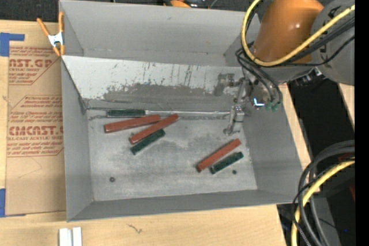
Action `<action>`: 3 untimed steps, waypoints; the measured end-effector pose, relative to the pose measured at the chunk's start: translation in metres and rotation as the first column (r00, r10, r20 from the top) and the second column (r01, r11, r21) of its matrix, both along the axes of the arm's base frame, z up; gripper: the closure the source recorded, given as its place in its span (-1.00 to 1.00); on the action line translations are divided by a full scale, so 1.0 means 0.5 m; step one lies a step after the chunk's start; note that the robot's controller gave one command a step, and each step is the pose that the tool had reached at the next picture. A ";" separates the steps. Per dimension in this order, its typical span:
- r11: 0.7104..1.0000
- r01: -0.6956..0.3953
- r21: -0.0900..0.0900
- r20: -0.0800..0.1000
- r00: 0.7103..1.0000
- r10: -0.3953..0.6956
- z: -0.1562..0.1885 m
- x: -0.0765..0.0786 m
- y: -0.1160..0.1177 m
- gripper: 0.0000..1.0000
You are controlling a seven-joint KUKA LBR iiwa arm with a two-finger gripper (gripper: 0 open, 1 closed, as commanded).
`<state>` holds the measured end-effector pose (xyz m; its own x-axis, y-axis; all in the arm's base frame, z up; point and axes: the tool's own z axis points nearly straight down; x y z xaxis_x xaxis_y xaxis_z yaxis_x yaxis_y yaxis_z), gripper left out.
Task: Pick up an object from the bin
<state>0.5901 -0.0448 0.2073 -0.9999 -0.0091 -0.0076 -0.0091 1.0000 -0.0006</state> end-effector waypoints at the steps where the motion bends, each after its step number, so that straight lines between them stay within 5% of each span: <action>1: 0.996 -0.086 0.002 -0.018 0.996 0.086 -0.231 -0.152 -0.059 -1.00; 2: 0.996 -0.087 0.001 -0.007 0.996 0.087 -0.222 -0.144 -0.057 1.00; 3: 0.996 -0.087 0.001 -0.007 0.996 0.087 -0.222 -0.144 -0.057 -1.00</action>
Offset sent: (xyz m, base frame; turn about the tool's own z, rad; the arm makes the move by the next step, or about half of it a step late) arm -0.0719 -0.0291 -0.1103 -0.0875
